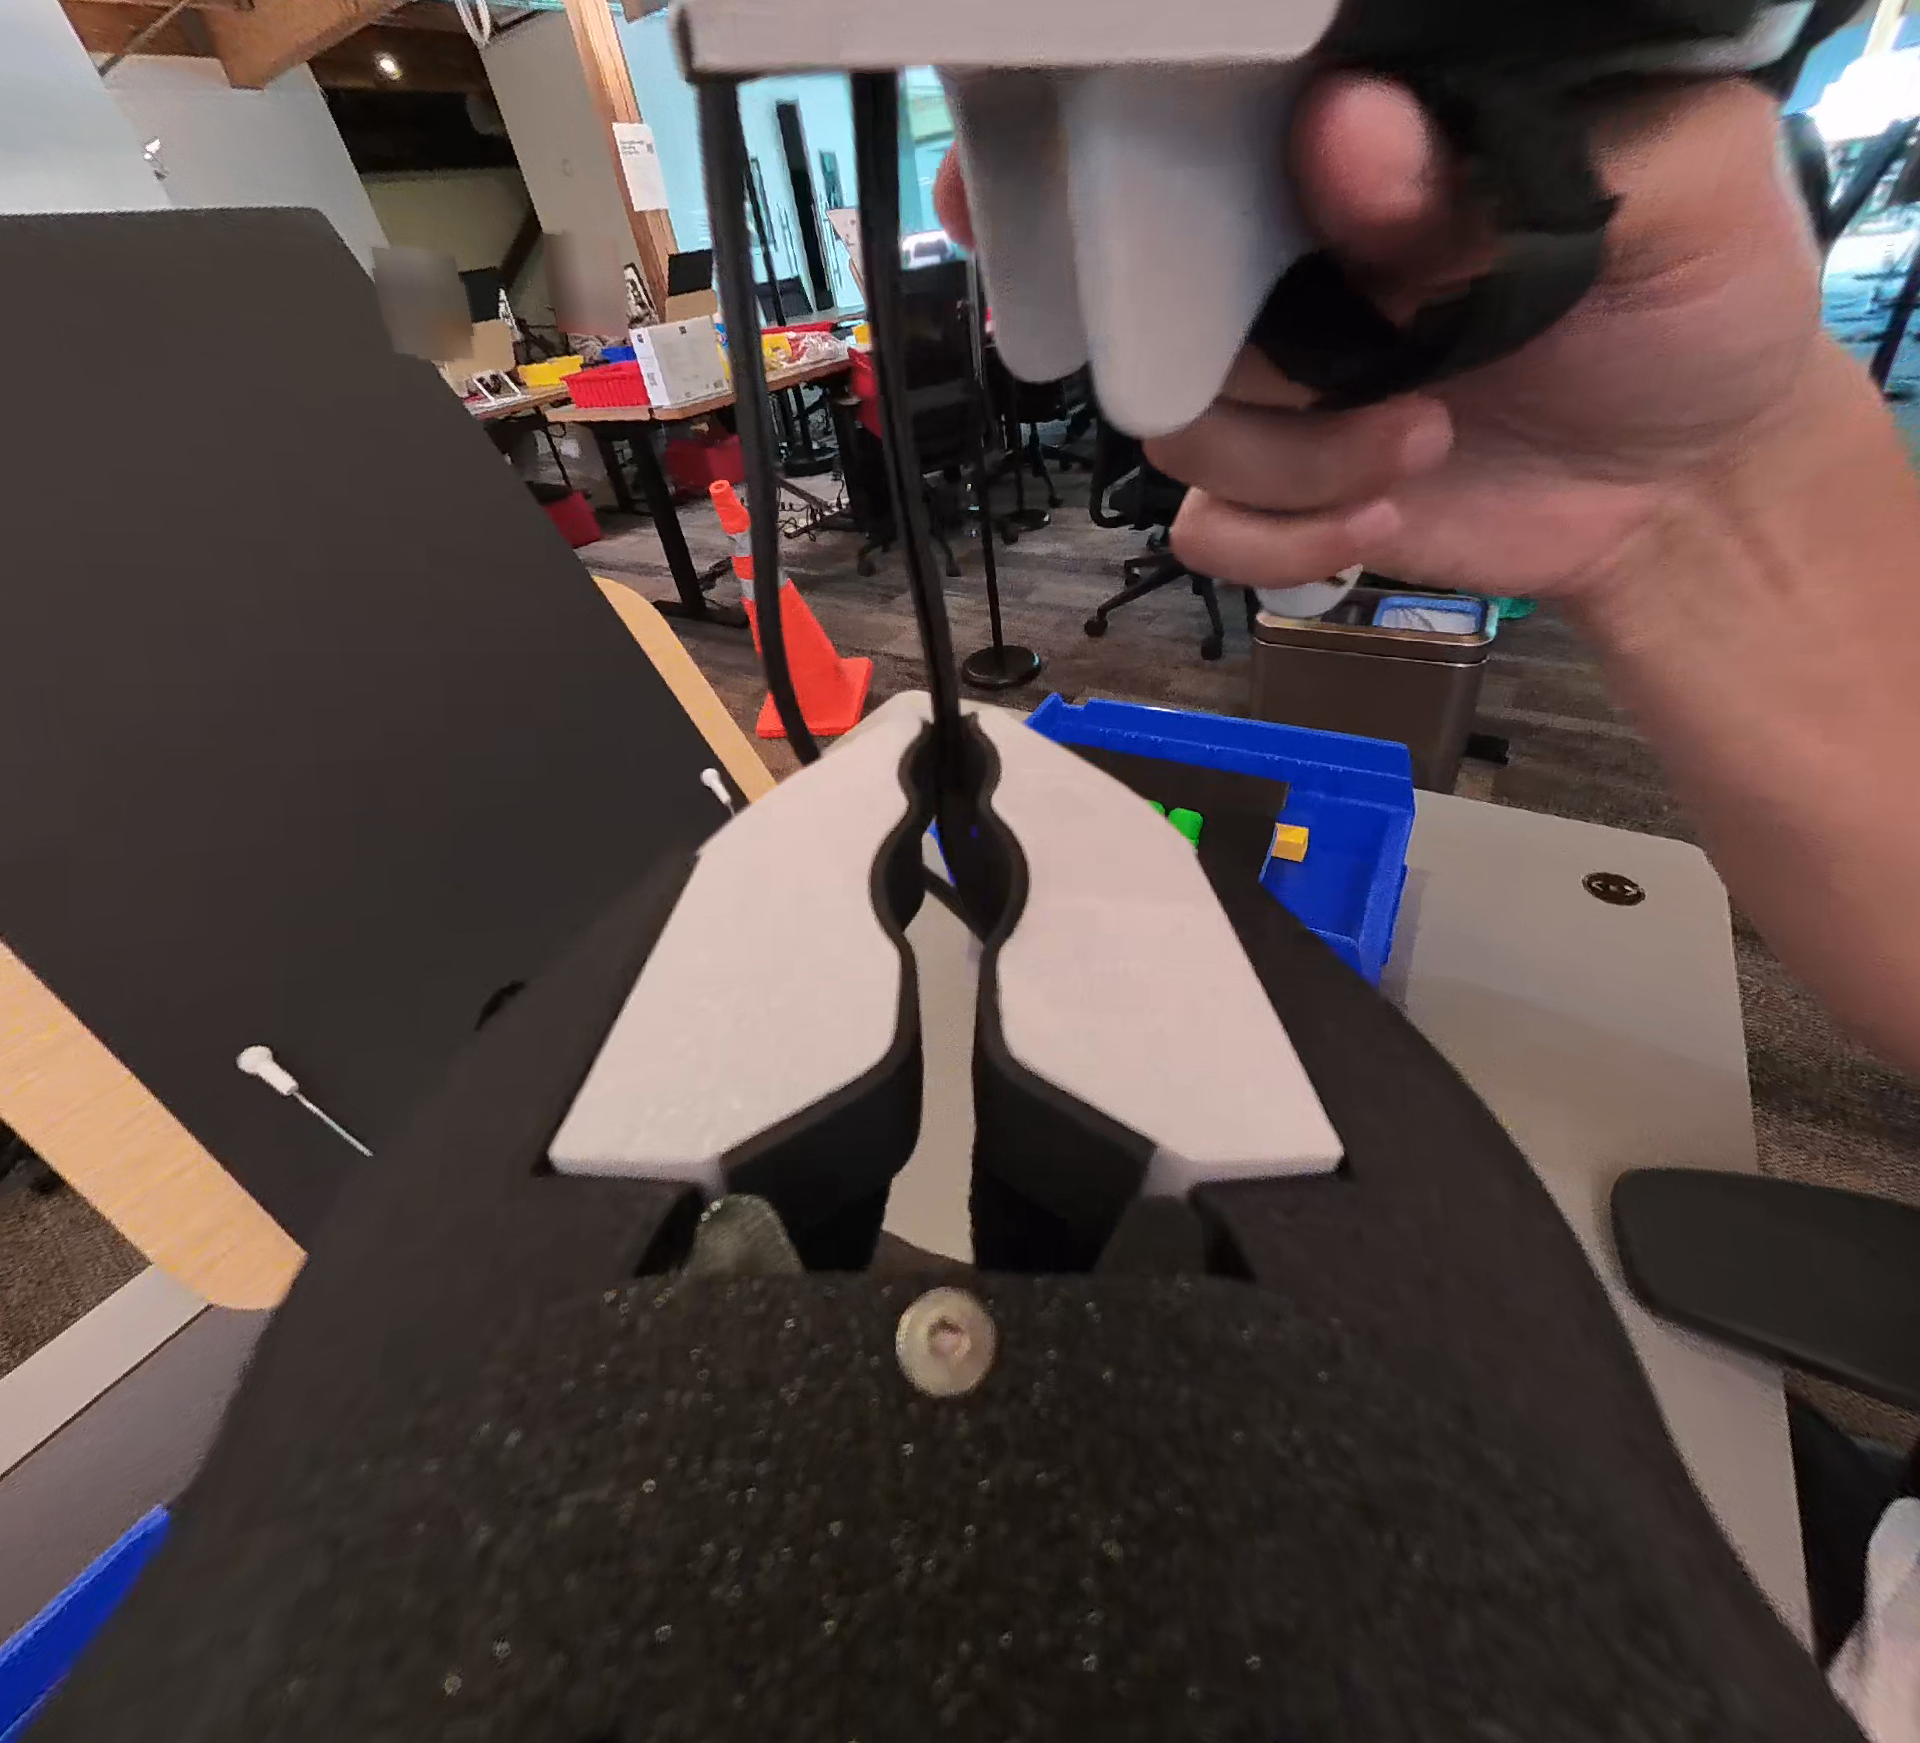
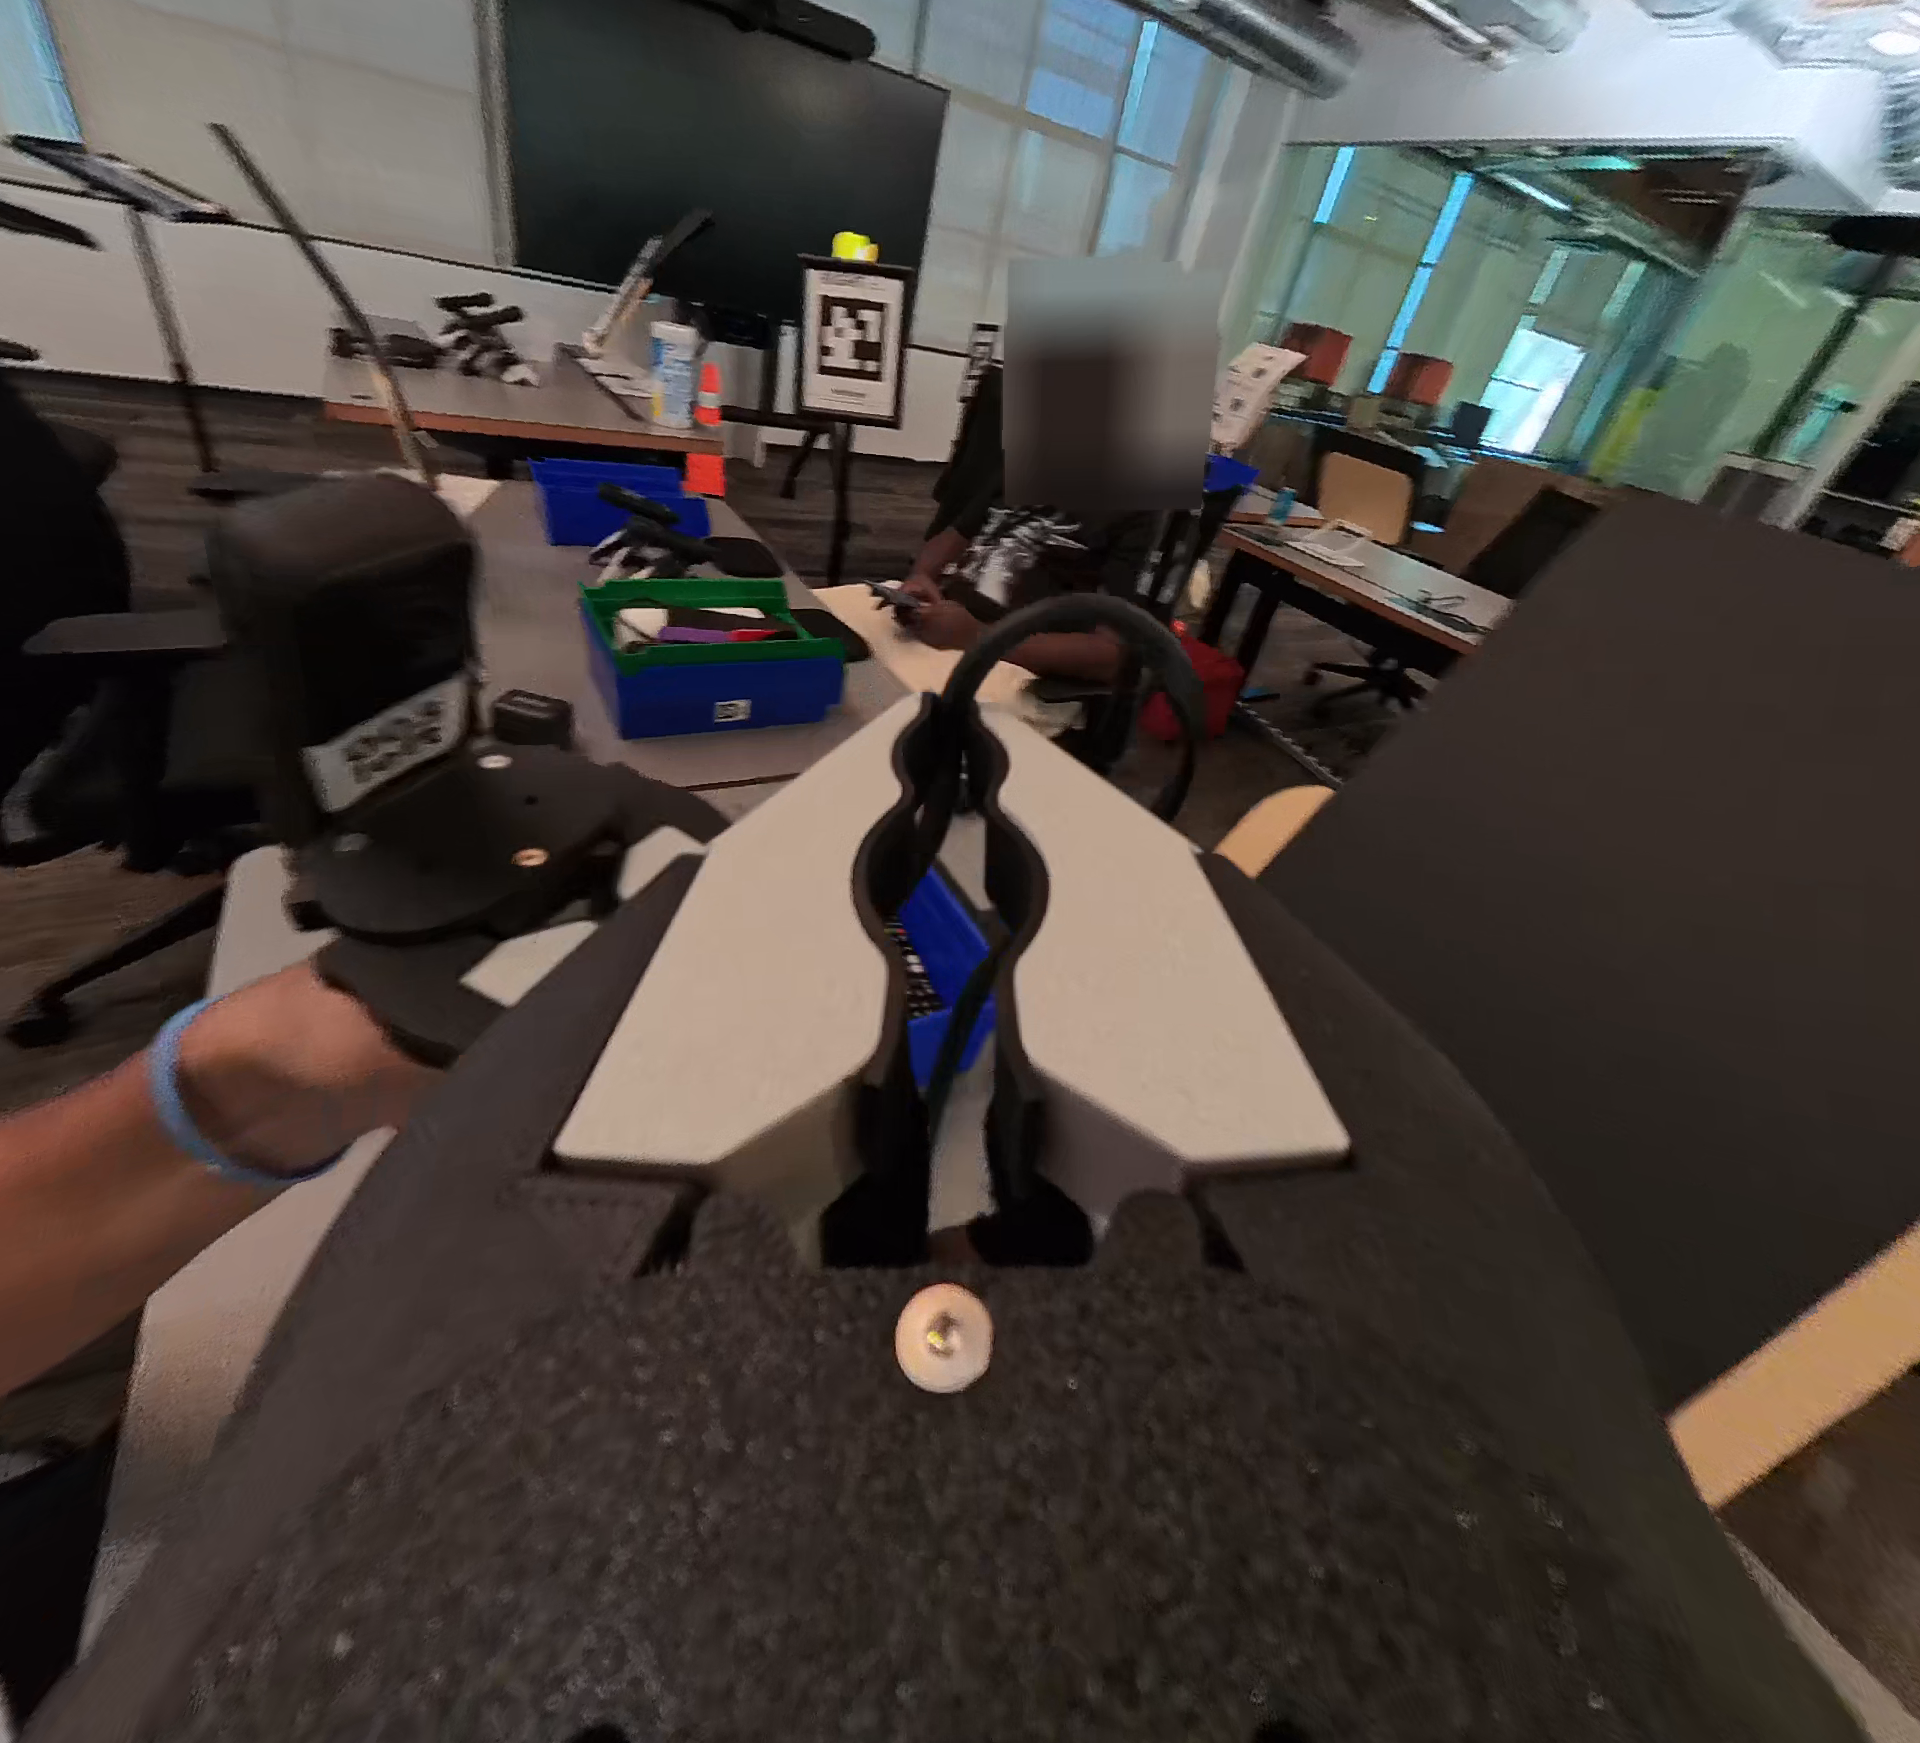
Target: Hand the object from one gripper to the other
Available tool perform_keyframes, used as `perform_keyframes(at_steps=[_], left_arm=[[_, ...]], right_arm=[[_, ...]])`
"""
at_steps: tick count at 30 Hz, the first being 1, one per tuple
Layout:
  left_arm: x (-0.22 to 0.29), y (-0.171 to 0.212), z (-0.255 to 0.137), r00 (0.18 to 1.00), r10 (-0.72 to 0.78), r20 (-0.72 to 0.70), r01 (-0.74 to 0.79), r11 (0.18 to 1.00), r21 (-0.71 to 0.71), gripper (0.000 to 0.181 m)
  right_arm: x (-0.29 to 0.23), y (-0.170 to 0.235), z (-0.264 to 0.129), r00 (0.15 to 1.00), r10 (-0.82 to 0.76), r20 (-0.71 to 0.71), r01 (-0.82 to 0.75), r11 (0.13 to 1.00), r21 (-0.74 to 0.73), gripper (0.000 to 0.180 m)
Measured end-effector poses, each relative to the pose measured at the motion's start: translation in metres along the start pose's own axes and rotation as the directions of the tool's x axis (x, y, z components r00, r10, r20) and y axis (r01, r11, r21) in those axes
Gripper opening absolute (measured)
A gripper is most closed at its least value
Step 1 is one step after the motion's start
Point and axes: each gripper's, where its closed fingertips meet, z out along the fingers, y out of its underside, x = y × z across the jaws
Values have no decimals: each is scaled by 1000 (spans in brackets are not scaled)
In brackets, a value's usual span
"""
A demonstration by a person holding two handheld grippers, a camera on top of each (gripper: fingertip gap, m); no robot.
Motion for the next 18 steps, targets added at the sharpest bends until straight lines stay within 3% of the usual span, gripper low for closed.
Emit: perform_keyframes(at_steps=[3,7,12,18], left_arm=[[3,2,1,1000,-12,-8,12,1000,-10,3],[0,0,3,999,-36,1,36,999,-4,3],[-5,-8,8,997,-71,10,71,997,10,3],[1,-20,12,999,-53,6,53,998,31,3]], right_arm=[[21,23,-5,994,97,-42,-98,995,-31,21],[6,58,-30,961,243,133,-236,970,-64,64],[-13,103,-72,965,199,173,-201,980,-6,65],[-32,174,-82,992,100,71,-90,987,-135,64]])
